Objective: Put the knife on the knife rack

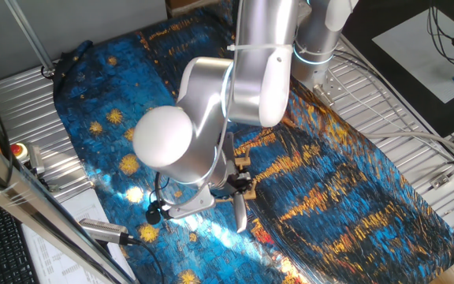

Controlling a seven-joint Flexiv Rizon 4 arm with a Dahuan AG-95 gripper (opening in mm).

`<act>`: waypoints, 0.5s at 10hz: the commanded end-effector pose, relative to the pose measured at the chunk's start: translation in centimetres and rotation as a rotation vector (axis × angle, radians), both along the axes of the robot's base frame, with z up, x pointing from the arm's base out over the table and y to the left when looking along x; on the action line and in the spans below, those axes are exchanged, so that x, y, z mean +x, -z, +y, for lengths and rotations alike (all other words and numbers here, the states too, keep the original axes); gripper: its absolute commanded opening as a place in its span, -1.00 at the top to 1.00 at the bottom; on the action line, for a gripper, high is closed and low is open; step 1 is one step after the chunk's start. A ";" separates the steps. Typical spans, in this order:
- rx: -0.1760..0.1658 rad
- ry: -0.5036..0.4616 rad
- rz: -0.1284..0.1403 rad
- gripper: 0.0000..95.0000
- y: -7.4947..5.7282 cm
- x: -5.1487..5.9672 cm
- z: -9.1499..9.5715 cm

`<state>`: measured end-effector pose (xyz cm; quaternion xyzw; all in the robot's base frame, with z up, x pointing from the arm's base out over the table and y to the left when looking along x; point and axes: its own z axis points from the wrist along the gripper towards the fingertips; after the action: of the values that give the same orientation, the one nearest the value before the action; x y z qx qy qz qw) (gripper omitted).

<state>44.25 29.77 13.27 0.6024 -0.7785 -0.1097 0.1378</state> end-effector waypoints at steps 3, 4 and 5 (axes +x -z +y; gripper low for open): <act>0.017 -0.005 0.060 1.00 0.1 0.0 0.0; 0.022 -0.009 0.072 1.00 0.2 0.0 0.0; 0.023 -0.013 0.074 1.00 0.3 0.0 0.0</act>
<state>44.41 29.80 12.99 0.6041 -0.7677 -0.1402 0.1615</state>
